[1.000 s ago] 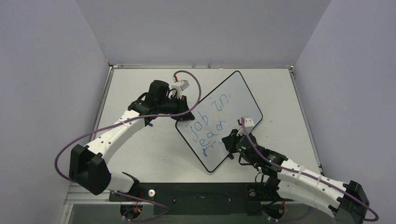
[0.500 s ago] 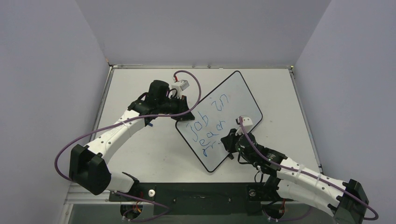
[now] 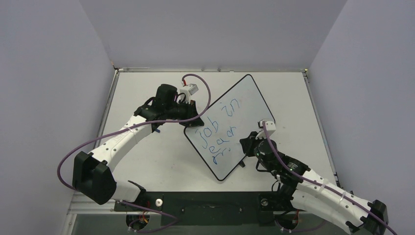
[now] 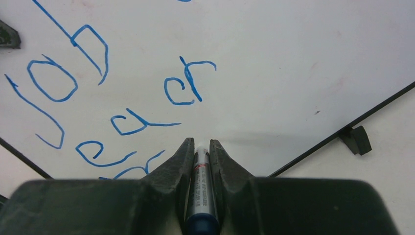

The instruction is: Write a sentence on the whiteboard

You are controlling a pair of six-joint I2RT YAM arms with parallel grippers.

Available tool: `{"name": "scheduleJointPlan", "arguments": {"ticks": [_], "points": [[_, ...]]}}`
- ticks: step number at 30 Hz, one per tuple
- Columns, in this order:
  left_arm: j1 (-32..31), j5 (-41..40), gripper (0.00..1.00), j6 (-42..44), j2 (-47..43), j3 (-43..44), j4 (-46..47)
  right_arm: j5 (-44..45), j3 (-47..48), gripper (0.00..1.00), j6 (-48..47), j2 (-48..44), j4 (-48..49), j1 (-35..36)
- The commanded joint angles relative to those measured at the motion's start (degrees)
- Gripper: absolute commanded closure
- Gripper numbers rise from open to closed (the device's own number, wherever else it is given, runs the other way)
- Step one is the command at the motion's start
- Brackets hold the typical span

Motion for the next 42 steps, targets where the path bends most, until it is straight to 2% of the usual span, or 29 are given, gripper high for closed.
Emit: {"name": "scheduleJointPlan", "arguments": {"ticks": [1,17,42], "points": [[-0.52,-7.01,1.00,5.30,-0.17,-0.72,-3.38,2.20,0.24,1.00,-0.65,1.29,2.17,-0.67],[-0.52,-7.04,1.00,5.21,-0.32,-1.00,-3.20,-1.00,0.90,1.00,-1.15,6.57,7.75,-1.18],[-0.52,-7.03,1.00,5.20,-0.53,-1.09,-3.29,-4.64,-2.14,1.00,1.07,6.67,8.66,-1.22]]}}
